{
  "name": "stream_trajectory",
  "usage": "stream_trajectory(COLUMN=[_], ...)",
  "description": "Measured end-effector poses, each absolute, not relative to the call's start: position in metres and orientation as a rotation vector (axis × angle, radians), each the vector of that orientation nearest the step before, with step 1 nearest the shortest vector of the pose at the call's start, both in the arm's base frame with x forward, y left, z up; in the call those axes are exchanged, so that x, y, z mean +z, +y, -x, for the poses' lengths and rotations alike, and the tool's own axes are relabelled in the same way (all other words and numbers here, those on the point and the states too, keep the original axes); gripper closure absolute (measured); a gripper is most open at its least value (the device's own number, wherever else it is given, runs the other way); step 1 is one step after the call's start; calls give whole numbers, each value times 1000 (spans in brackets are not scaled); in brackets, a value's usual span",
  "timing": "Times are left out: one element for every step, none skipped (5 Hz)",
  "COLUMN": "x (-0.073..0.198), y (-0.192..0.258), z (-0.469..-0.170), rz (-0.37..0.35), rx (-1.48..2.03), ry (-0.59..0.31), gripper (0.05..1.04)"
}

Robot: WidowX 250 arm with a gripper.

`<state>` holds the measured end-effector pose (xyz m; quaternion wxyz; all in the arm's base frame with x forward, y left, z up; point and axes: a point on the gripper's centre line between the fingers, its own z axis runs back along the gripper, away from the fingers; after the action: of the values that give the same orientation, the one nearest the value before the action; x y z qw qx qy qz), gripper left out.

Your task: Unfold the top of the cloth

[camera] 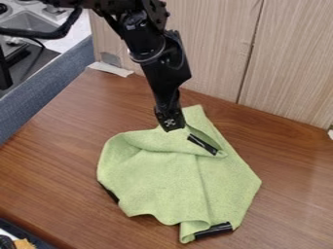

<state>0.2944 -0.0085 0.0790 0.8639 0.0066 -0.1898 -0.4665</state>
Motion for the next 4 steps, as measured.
stream_trajectory(x=[70, 57, 45, 25], y=[-9, -19, -31, -42], z=[-293, -305, -319, -329], rz=[5, 35, 60, 85], rx=[-978, -1017, -1066, -1119], ry=[-370, -348, -327, -279], gripper=[84, 84, 84, 84])
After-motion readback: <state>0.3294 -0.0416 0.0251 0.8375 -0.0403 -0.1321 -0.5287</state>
